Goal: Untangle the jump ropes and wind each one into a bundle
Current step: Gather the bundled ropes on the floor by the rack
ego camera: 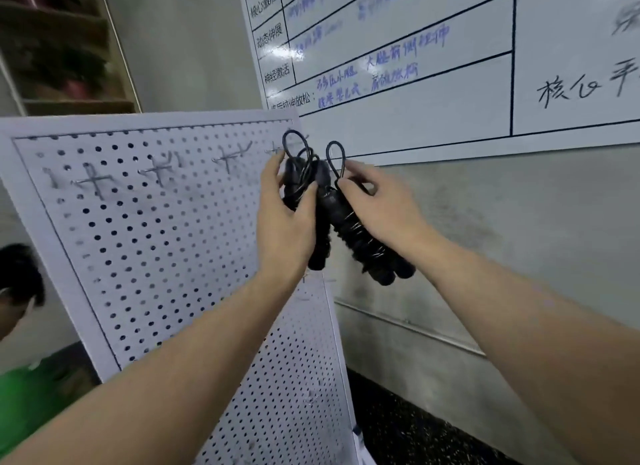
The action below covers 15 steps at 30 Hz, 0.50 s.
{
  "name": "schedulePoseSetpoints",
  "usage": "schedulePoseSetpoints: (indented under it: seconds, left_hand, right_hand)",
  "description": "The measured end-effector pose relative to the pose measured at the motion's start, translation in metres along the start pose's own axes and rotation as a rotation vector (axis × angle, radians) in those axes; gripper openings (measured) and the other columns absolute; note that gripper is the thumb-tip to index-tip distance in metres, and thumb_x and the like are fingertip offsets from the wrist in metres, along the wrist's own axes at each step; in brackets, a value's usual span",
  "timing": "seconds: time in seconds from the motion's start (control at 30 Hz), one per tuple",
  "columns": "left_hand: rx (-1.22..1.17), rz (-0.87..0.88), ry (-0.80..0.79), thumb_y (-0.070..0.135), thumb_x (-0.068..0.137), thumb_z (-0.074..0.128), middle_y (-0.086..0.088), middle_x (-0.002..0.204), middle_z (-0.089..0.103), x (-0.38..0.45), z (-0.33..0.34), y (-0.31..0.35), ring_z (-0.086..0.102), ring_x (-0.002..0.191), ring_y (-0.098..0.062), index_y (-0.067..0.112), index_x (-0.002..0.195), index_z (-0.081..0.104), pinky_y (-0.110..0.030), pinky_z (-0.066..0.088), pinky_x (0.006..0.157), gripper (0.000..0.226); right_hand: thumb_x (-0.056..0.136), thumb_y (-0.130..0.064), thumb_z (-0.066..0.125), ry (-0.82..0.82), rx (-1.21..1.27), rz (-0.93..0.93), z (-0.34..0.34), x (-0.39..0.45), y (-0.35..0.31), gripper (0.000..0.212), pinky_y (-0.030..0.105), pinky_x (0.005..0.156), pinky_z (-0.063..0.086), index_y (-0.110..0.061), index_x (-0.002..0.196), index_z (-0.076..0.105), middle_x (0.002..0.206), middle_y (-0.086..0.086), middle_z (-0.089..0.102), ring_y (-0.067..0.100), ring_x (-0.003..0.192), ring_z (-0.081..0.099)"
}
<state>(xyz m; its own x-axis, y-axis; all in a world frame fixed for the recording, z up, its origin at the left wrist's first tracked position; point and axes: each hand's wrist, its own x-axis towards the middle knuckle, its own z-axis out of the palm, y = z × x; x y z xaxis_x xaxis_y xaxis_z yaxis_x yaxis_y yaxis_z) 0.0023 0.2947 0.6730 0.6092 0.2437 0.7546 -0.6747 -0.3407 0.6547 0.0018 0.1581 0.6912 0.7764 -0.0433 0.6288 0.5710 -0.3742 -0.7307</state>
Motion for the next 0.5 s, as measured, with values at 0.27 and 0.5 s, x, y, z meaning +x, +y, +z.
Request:
schedulePoseSetpoints:
  seconds: [0.27, 0.5]
  left_hand:
    - [0.044, -0.012, 0.156, 0.033, 0.099, 0.063, 0.031, 0.115, 0.056, 0.023, -0.017, 0.0, 0.07, 0.094, -0.012, 0.039, 0.145, 0.038, -0.045, 0.058, 0.092, 0.053]
    - [0.075, -0.067, 0.173, 0.042, 0.095, 0.064, 0.028, 0.12, 0.057, 0.022, -0.027, 0.003, 0.072, 0.092, -0.016, 0.05, 0.137, 0.038, -0.051, 0.059, 0.087, 0.05]
  right_hand:
    - [0.098, -0.029, 0.054, -0.031, -0.08, -0.044, 0.014, 0.04, -0.017, 0.032, 0.013, 0.083, 0.037, -0.022, 0.126, 0.068, 0.12, -0.007, 0.069, 0.009, 0.115, 0.06]
    - [0.097, -0.02, 0.054, -0.065, -0.076, 0.0, 0.019, 0.043, -0.016, 0.03, 0.024, 0.085, 0.04, -0.001, 0.118, 0.065, 0.115, 0.015, 0.069, 0.024, 0.107, 0.059]
